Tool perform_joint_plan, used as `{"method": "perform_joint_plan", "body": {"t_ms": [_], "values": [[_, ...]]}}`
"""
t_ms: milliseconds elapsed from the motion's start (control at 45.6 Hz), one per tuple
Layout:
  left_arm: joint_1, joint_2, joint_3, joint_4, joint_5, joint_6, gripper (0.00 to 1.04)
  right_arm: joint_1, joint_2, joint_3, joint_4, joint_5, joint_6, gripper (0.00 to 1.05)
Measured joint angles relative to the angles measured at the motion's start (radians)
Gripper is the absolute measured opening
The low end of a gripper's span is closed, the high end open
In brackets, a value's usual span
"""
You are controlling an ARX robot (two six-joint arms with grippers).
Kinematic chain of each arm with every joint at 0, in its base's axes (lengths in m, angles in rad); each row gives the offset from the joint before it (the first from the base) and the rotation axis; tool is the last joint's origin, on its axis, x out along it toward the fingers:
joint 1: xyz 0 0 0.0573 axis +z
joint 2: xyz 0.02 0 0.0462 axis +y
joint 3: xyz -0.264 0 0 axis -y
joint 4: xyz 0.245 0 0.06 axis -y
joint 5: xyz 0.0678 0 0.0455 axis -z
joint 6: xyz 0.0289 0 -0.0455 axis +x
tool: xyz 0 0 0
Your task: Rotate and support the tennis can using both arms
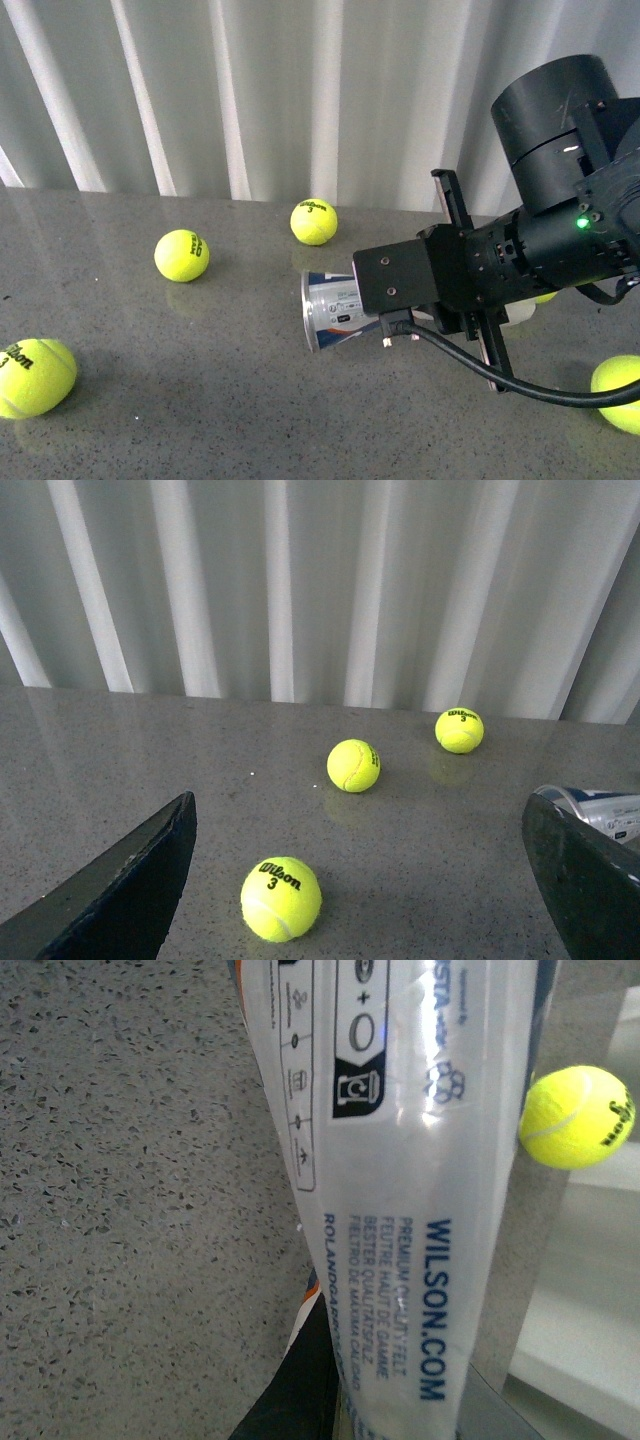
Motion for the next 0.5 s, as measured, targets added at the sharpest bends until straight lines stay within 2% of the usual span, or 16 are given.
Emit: {"method": "perform_joint_plan", "body": {"t_ms": [395, 461, 505], "values": [[0.000, 0.000, 0.000, 0.000, 0.000, 0.000, 0.98, 0.055, 0.140, 0.031, 0.054, 0.009, 0.037, 0.07], [0.000, 0.000, 0.000, 0.000, 0.000, 0.000, 0.98, 0.052, 0.140, 0.025, 0.055, 0.009, 0.039, 0.21], [0.000, 0.000, 0.000, 0.000, 0.000, 0.000, 0.98, 0.050, 0.140, 0.021, 0.054, 0.009, 0.040, 0.26]]}}
